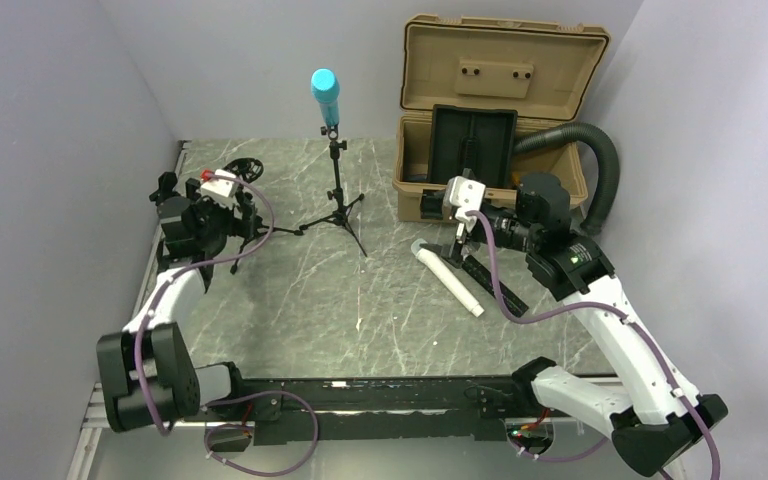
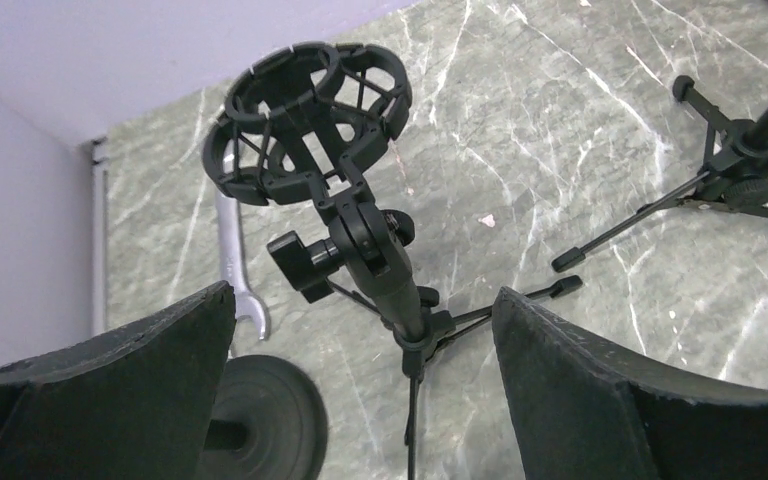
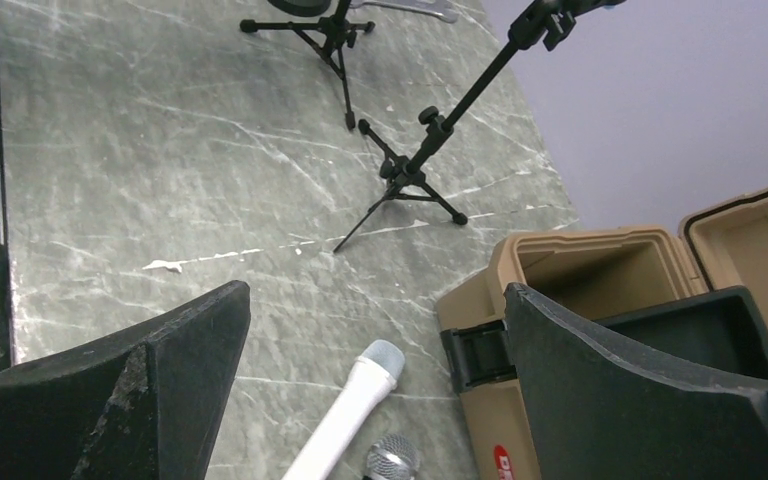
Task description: Remove the microphone from the stand
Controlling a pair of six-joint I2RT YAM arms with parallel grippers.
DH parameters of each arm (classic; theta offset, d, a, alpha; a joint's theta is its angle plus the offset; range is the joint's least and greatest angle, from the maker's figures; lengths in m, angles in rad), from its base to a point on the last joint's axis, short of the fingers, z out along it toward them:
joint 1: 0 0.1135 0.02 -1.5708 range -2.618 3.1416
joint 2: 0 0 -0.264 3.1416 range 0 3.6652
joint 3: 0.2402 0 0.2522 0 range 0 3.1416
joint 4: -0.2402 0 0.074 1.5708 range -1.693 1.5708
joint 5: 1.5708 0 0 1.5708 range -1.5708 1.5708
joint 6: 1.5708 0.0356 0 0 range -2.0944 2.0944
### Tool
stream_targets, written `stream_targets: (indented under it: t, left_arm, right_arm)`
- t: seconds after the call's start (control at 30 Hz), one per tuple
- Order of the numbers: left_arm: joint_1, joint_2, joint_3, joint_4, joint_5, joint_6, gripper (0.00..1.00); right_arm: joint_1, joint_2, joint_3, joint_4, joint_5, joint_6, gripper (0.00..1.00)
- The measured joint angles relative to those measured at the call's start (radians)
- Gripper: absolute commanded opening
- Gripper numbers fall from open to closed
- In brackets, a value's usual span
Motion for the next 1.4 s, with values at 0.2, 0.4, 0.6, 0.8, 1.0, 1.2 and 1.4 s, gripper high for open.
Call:
stream_targets:
  t: [0.2,0.4,0.6,0.8,1.0,1.2,1.4]
  left_arm:
    - [0.006,-0.216,0.016,-0.224,-0.006,0.091,0.99]
    - [0.012,-0.428,0.053,-0.463,0.032,0.153,0.99]
    - [0.010,-0.458,0.216,-0.693,0.199,0.150,0.99]
    - [-0.105,-0.390,0.285,-0.708,0.289,0.090,0.99]
    - [-0.314,-0.219,0.288,-0.556,0.269,-0.035,0.96]
    - [-0.365,-0.002,0.288,-0.272,0.241,-0.188,0.92]
    - [-0.371,0.173,0.305,-0.020,0.237,-0.293,0.86]
  right_arm:
    - [-0.001,0.008,-0.034,0.063,-0.002,0.078,1.00]
    - [-0.001,0.034,-0.037,0.109,-0.011,0.133,1.00]
    - [-0.014,0.087,-0.038,0.144,-0.065,0.212,1.00]
    - [-0.042,0.096,-0.058,0.186,-0.095,0.279,1.00]
    - [-0.067,0.089,-0.100,0.232,-0.100,0.315,1.00]
    - [-0.115,0.064,-0.146,0.259,-0.101,0.351,1.00]
    - [-0.167,0.044,-0.172,0.289,-0.126,0.384,1.00]
